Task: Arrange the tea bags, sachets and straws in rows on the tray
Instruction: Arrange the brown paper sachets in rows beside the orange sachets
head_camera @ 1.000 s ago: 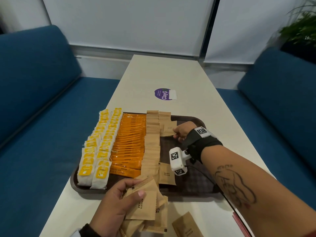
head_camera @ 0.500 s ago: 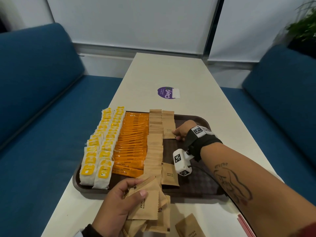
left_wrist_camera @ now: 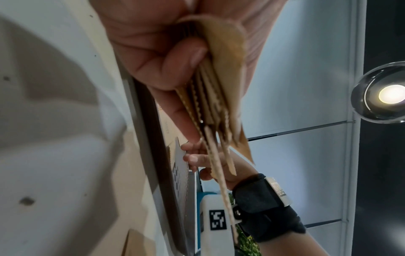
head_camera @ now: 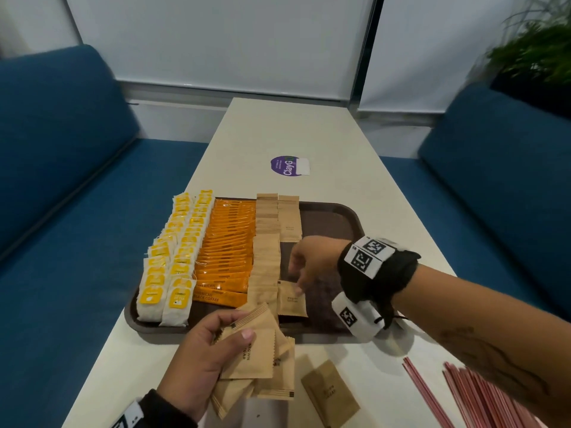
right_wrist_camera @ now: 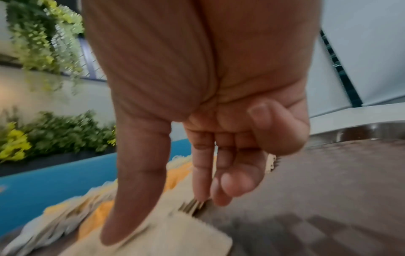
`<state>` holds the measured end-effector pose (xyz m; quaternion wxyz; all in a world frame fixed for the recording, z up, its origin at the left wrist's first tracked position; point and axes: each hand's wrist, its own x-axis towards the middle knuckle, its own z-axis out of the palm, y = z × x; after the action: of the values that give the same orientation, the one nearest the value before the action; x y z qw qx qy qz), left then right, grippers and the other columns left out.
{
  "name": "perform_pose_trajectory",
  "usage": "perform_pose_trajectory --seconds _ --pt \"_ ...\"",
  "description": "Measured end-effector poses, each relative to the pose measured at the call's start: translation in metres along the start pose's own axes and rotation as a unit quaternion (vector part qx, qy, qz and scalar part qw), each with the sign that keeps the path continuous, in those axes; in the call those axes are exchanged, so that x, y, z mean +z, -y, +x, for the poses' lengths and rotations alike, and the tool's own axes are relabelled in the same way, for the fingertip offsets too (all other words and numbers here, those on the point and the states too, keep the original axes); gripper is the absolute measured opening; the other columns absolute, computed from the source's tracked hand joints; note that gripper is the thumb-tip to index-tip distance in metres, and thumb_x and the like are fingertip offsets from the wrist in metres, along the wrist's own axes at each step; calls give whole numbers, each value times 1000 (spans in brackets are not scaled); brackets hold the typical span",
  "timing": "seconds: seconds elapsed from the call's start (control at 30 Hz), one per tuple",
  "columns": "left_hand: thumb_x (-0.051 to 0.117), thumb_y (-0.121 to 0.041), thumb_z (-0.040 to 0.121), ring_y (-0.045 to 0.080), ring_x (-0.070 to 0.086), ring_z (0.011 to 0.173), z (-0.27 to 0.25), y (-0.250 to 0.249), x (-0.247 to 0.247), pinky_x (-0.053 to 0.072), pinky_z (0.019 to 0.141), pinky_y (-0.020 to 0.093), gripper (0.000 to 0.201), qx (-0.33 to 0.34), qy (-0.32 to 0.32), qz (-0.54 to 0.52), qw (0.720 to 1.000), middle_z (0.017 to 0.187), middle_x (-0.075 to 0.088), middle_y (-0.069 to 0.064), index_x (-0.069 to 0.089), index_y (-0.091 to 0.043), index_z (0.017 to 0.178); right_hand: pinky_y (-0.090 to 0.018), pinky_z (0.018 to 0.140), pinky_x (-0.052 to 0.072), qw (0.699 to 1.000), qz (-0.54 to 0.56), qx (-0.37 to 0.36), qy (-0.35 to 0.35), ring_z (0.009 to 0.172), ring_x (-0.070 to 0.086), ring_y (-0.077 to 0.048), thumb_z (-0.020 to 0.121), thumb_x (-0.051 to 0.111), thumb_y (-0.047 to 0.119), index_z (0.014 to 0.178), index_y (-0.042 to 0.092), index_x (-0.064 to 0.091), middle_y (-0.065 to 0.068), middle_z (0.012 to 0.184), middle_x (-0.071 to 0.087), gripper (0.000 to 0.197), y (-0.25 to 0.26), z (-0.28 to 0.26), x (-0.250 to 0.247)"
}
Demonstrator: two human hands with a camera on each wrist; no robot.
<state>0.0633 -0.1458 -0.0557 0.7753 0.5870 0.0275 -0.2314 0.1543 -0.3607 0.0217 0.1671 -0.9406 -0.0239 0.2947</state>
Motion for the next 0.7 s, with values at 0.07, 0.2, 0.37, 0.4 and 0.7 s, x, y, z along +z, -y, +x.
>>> perform_pose_trajectory --seconds 0.07,0.2,0.37,0.4,0.7 --pt "93 -41 5 27 69 71 -2 1 3 56 51 30 86 8 5 -10 1000 93 72 19 72 -12 84 -33 87 51 999 -41 7 17 103 61 -24 72 80 27 115 10 61 -6 110 64 50 3 -3 9" --pt "87 -16 49 28 69 70 -9 0 7 56 49 30 44 2 1 -18 1000 96 71 20 69 -8 89 -30 84 48 997 -76 4 0 102 57 -21 71 81 29 120 13 54 -3 113 59 58 6 0 20" --pt "83 -2 61 27 69 67 -14 -1 5 55 49 29 35 0 -10 -12 1000 94 71 20 67 -7 92 -31 81 50 995 -100 -11 -4 91 55 -20 72 80 21 109 15 54 0 98 55 46 7 1 26" --pt "88 -9 54 26 69 67 -15 -1 5 55 49 29 43 3 -13 -9 1000 93 72 19 67 -8 92 -30 77 48 993 -114 -21 -5 89 54 -18 74 78 20 107 15 55 1 95 54 41 6 0 25" --pt "94 -37 11 26 70 71 -11 1 3 55 50 29 83 6 -12 -6 1000 92 72 16 71 -13 87 -26 85 48 994 34 -47 -94 90 57 -11 83 68 16 115 21 58 9 99 60 33 -22 -12 -16"
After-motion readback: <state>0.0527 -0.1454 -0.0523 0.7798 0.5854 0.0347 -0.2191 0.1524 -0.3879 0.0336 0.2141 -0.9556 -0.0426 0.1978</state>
